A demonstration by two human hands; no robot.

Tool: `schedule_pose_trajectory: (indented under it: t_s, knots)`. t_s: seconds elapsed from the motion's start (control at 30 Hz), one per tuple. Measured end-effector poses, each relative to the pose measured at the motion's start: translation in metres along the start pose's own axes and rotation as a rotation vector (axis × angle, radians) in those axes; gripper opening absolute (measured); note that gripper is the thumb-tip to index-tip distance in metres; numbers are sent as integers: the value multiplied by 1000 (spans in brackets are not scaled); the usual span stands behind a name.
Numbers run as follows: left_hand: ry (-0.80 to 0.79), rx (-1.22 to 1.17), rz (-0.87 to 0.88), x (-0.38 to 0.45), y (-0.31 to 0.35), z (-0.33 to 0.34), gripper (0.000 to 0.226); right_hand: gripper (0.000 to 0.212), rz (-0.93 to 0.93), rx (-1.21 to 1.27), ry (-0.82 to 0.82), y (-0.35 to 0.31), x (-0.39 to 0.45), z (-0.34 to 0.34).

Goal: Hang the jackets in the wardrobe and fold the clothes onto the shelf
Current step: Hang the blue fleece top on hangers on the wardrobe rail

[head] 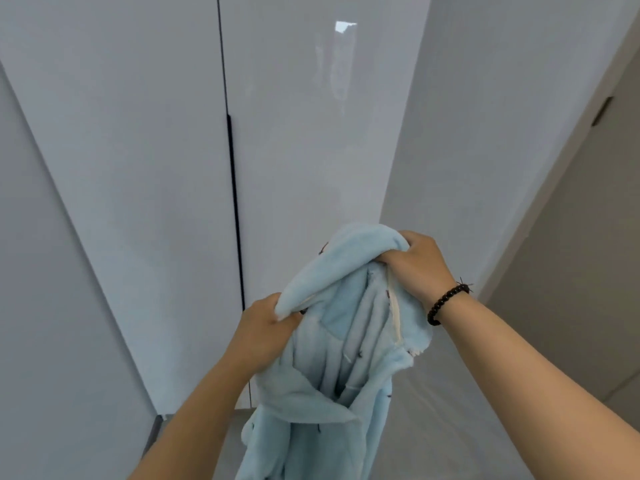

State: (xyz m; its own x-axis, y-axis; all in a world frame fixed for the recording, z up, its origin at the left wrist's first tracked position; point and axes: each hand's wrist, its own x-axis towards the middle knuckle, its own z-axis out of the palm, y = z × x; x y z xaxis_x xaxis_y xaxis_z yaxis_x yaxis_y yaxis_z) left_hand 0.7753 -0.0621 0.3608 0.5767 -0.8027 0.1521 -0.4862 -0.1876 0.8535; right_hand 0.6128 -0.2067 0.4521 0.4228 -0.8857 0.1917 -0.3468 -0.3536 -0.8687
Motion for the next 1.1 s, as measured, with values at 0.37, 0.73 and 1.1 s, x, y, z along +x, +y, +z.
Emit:
schedule_pose_trajectory:
  t_s: [0.37, 0.73, 1.1]
  knots:
    - [167, -859, -1, 28, 27, -26, 20, 9, -167, 207, -232, -24, 58, 44]
    - [205, -1112, -199, 64, -21, -51, 24, 18, -408, 174, -505, -95, 86, 155]
    - [282, -1113, -360, 141, -96, -137, 26, 33, -72, 209, -617, -96, 172, 248]
